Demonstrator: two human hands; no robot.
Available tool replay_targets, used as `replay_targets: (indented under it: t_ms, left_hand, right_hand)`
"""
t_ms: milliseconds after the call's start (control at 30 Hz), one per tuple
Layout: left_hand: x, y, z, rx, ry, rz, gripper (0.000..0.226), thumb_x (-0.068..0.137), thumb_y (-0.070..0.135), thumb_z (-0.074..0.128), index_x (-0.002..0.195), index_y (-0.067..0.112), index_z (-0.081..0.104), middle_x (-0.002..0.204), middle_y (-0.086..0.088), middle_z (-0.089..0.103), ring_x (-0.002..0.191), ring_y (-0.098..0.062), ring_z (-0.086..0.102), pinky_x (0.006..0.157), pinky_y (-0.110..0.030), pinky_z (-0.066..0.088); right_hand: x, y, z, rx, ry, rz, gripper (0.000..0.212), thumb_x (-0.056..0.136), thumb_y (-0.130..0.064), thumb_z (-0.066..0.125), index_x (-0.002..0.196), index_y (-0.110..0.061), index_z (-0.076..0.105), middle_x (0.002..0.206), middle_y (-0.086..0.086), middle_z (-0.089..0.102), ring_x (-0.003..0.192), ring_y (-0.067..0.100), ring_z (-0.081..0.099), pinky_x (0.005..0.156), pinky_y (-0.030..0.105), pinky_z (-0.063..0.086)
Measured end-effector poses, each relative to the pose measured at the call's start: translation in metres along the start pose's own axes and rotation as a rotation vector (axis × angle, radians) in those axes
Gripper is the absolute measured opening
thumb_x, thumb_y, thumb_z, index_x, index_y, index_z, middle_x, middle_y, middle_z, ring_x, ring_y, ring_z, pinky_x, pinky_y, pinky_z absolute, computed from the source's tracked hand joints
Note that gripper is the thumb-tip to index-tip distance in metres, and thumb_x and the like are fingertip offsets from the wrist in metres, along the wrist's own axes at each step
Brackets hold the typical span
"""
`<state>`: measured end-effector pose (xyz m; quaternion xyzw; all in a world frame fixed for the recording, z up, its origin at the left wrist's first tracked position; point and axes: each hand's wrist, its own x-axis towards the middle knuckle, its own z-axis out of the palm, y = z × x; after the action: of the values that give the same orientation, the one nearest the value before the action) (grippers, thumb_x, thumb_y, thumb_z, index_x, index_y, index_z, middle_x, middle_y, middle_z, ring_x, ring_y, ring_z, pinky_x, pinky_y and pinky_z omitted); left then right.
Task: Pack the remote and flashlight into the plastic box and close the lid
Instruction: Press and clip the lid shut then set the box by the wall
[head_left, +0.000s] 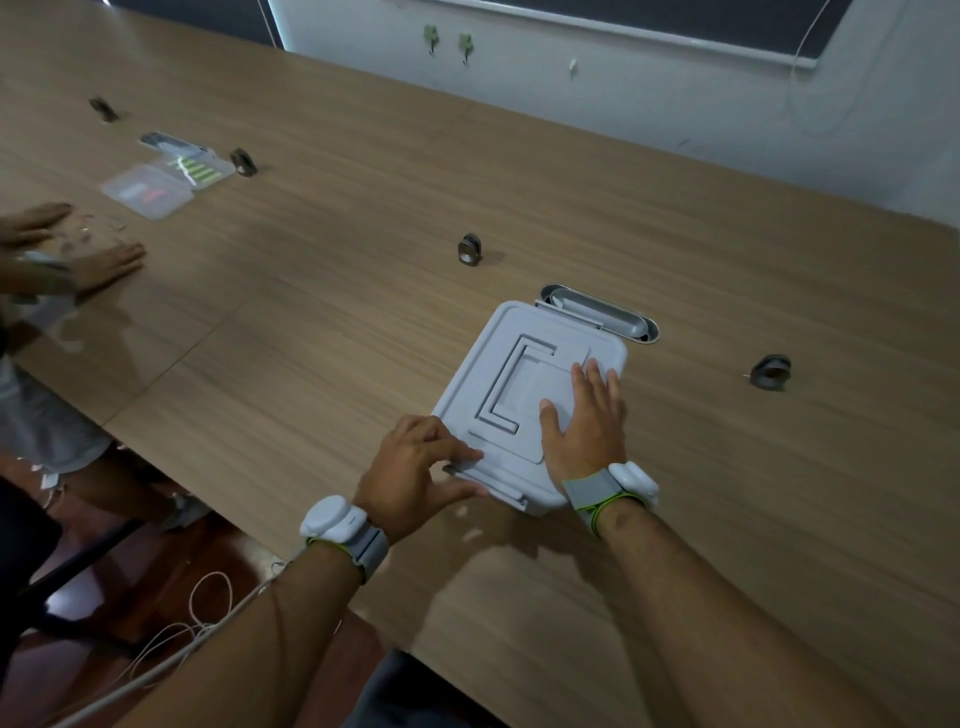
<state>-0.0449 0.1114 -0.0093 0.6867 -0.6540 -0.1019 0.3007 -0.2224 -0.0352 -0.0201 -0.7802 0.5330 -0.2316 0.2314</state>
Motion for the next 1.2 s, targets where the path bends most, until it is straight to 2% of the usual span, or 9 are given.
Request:
replay_targets:
  t_ms: [200, 300, 533, 733, 833, 900, 1000, 1100, 1200]
  left_hand:
    - [0.003, 0.002, -0.003, 0.012, -0.040, -0.045, 0.047, 0.069, 0.069, 0.069, 0.100, 0.033, 0.077, 0.084, 0.015, 0.058, 0.084, -0.011, 0.049, 0.074, -0.035, 0.047]
    - [0.007, 0.006, -0.004, 0.003, -0.021, -0.086, 0.042, 0.070, 0.069, 0.067, 0.092, 0.034, 0.078, 0.081, 0.015, 0.058, 0.081, -0.011, 0.050, 0.072, -0.036, 0.047]
    - [0.008, 0.007, -0.003, -0.078, 0.009, -0.131, 0.044, 0.069, 0.069, 0.068, 0.091, 0.032, 0.079, 0.080, 0.016, 0.058, 0.083, -0.013, 0.052, 0.073, -0.036, 0.048]
    - [0.010, 0.005, -0.005, -0.075, -0.024, -0.124, 0.039, 0.069, 0.066, 0.071, 0.089, 0.033, 0.078, 0.082, 0.018, 0.058, 0.083, -0.010, 0.053, 0.074, -0.035, 0.049]
    - [0.017, 0.002, -0.010, -0.086, -0.057, -0.108, 0.032, 0.072, 0.065, 0.073, 0.084, 0.036, 0.074, 0.080, 0.018, 0.060, 0.081, -0.004, 0.054, 0.076, -0.030, 0.047]
    - [0.026, -0.002, -0.013, -0.107, -0.061, -0.092, 0.023, 0.080, 0.058, 0.071, 0.083, 0.035, 0.071, 0.081, 0.015, 0.060, 0.080, -0.004, 0.053, 0.078, -0.030, 0.045]
    - [0.044, -0.011, -0.011, -0.116, -0.030, -0.086, 0.021, 0.091, 0.046, 0.061, 0.101, 0.029, 0.068, 0.101, 0.008, 0.059, 0.097, -0.014, 0.054, 0.088, -0.033, 0.042]
    - [0.059, -0.020, -0.008, -0.232, -0.044, -0.147, 0.043, 0.094, 0.040, 0.051, 0.128, 0.014, 0.057, 0.126, -0.002, 0.053, 0.117, -0.019, 0.050, 0.100, -0.037, 0.041]
    - [0.071, -0.019, -0.002, -0.304, -0.107, -0.232, 0.057, 0.096, 0.031, 0.047, 0.146, 0.005, 0.040, 0.145, -0.010, 0.044, 0.130, -0.021, 0.044, 0.107, -0.027, 0.034]
  right_hand:
    - [-0.001, 0.001, 0.000, 0.014, 0.010, -0.011, 0.065, 0.093, -0.034, 0.053, 0.149, -0.011, 0.031, 0.161, 0.005, 0.022, 0.149, 0.022, 0.006, 0.113, 0.021, 0.002]
    - [-0.001, 0.001, 0.001, 0.002, 0.005, -0.016, 0.065, 0.094, -0.035, 0.052, 0.150, -0.012, 0.030, 0.161, 0.005, 0.021, 0.149, 0.022, 0.006, 0.117, 0.028, 0.006]
    - [0.000, 0.003, 0.000, -0.018, -0.009, -0.016, 0.066, 0.094, -0.038, 0.050, 0.151, -0.014, 0.027, 0.161, 0.003, 0.019, 0.149, 0.020, 0.004, 0.115, 0.028, 0.008]
    - [0.001, 0.003, 0.002, -0.026, -0.014, -0.012, 0.066, 0.093, -0.041, 0.047, 0.151, -0.015, 0.028, 0.161, 0.002, 0.019, 0.149, 0.021, 0.004, 0.118, 0.036, 0.015]
    - [0.000, 0.003, 0.002, -0.038, -0.012, -0.020, 0.068, 0.091, -0.045, 0.042, 0.150, -0.015, 0.028, 0.161, 0.002, 0.020, 0.149, 0.021, 0.005, 0.118, 0.036, 0.014]
    - [0.000, 0.002, 0.003, -0.032, -0.004, -0.009, 0.067, 0.091, -0.045, 0.041, 0.150, -0.015, 0.029, 0.161, 0.003, 0.021, 0.149, 0.022, 0.006, 0.119, 0.037, 0.014]
    - [0.000, 0.005, 0.005, -0.046, 0.010, -0.017, 0.067, 0.091, -0.047, 0.040, 0.149, -0.015, 0.031, 0.160, 0.003, 0.023, 0.149, 0.023, 0.008, 0.120, 0.042, 0.016]
    - [0.000, 0.007, 0.007, -0.052, 0.011, 0.011, 0.066, 0.091, -0.049, 0.041, 0.149, -0.018, 0.031, 0.161, 0.003, 0.020, 0.149, 0.023, 0.006, 0.120, 0.042, 0.015]
    - [-0.001, 0.008, 0.008, -0.027, 0.032, 0.040, 0.064, 0.090, -0.047, 0.045, 0.147, -0.019, 0.034, 0.161, 0.003, 0.018, 0.150, 0.024, 0.006, 0.118, 0.037, 0.013]
